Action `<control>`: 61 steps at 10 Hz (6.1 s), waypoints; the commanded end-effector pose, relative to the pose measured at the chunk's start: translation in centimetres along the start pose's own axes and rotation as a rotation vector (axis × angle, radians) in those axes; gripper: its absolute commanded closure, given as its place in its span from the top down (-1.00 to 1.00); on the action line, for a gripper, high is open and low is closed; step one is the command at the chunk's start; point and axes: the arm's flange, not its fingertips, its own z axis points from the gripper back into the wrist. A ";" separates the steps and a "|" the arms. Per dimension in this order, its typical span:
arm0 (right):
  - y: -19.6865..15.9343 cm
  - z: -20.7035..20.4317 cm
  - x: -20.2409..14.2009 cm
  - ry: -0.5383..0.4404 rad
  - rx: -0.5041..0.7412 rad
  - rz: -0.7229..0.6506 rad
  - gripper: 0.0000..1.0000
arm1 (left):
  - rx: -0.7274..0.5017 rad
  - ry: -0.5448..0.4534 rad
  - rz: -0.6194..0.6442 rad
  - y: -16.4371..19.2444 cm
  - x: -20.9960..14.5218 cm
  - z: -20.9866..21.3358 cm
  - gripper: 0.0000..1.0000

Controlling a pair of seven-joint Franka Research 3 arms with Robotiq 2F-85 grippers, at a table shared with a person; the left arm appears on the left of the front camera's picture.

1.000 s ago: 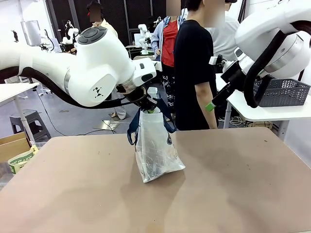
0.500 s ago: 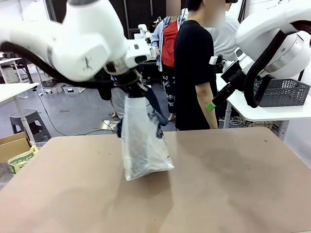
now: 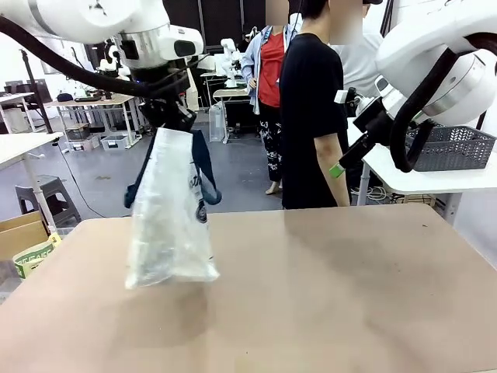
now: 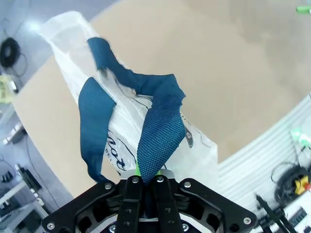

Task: Transfer purchased items from the store into the shopping bag.
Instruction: Move the Reusable shopping bag to the right side of the table.

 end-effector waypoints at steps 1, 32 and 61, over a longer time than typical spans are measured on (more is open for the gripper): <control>-0.1 0.2 0.3 0.012 0.009 -0.010 1.00 | -0.078 0.064 -0.014 2.4 2.2 1.1 -1.00; -0.1 0.2 0.3 0.012 0.009 -0.010 1.00 | -0.012 -0.136 -0.255 28.9 -6.2 -3.3 -1.00; -0.1 0.2 0.3 0.012 0.009 -0.010 1.00 | -0.103 -0.052 -0.062 26.8 -8.5 -8.1 1.00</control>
